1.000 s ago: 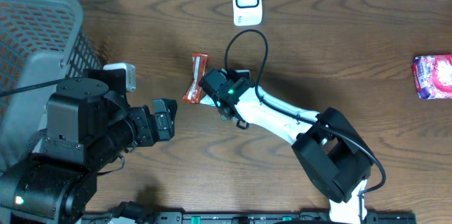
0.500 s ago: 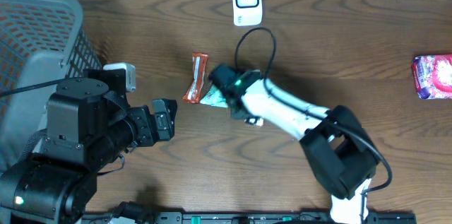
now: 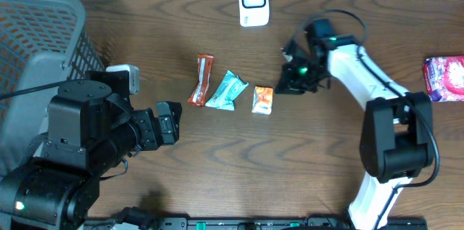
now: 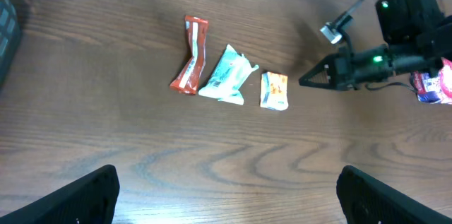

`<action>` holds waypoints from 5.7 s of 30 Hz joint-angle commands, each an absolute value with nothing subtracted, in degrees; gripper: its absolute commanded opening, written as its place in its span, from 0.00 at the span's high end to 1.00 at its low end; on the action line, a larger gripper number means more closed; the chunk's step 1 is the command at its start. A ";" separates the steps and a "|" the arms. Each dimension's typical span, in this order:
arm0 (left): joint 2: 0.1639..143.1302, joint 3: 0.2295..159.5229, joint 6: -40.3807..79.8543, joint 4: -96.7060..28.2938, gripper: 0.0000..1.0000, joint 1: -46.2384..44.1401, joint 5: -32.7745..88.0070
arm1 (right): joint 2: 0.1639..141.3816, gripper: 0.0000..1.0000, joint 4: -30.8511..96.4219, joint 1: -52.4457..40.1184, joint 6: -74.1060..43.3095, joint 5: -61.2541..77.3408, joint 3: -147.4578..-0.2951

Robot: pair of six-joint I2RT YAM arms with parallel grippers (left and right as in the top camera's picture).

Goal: Scan the item barcode

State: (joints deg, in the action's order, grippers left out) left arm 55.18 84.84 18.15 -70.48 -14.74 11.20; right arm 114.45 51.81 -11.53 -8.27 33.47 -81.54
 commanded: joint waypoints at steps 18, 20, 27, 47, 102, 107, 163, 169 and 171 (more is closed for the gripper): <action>54.98 85.01 18.02 -70.50 0.02 -14.87 10.66 | 106.59 0.66 51.40 -13.76 -11.51 24.14 -80.03; 54.98 85.01 18.00 -70.50 0.02 -14.87 10.66 | 105.12 0.67 51.03 -16.43 -14.57 16.86 -80.53; 54.98 85.01 18.02 -70.50 0.02 -14.87 10.66 | 105.97 0.56 48.23 -28.77 -26.65 -10.04 -80.44; 54.98 85.01 18.02 -70.50 0.02 -14.87 10.66 | 123.02 0.61 44.16 -41.67 -33.45 -25.19 -80.44; 54.98 85.01 18.02 -70.50 0.02 -14.87 10.66 | 129.08 0.99 -33.65 -14.59 -66.24 18.31 -86.54; 54.98 85.01 18.02 -70.50 0.02 -14.87 10.66 | 134.74 0.99 -33.36 -14.15 -61.01 22.90 -93.62; 54.98 85.01 18.02 -70.50 0.02 -14.87 10.66 | 129.38 0.74 56.51 28.62 -6.98 -5.93 -105.80; 54.98 85.01 18.02 -70.52 0.02 -14.87 10.66 | 127.04 0.41 58.98 28.69 -7.81 -9.28 -105.82; 54.98 85.01 18.02 -70.50 0.02 -14.87 10.66 | 124.86 0.40 59.35 28.69 -10.41 -10.00 -105.82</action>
